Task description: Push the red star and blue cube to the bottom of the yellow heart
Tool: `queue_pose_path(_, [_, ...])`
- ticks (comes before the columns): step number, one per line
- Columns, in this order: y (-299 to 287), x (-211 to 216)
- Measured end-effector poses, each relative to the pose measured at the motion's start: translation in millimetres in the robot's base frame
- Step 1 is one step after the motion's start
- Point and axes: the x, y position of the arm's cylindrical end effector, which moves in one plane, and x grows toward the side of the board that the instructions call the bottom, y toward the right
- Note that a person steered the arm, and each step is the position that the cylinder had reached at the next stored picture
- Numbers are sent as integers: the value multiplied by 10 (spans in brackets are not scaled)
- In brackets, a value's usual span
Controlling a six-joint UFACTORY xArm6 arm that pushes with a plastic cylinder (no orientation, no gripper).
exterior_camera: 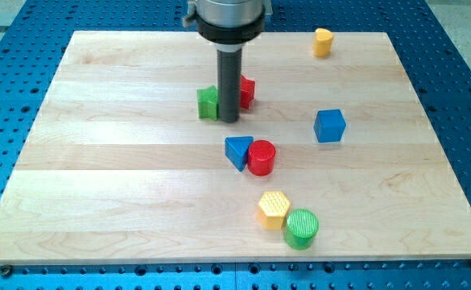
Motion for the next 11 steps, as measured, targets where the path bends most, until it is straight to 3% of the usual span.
queue_pose_path(1, [-240, -229])
queue_pose_path(3, [1109, -589])
queue_pose_path(4, [622, -126])
queue_pose_path(5, [866, -21])
queue_pose_path(7, [1293, -460])
queue_pose_path(9, [1759, -499])
queue_pose_path(11, [1567, -645])
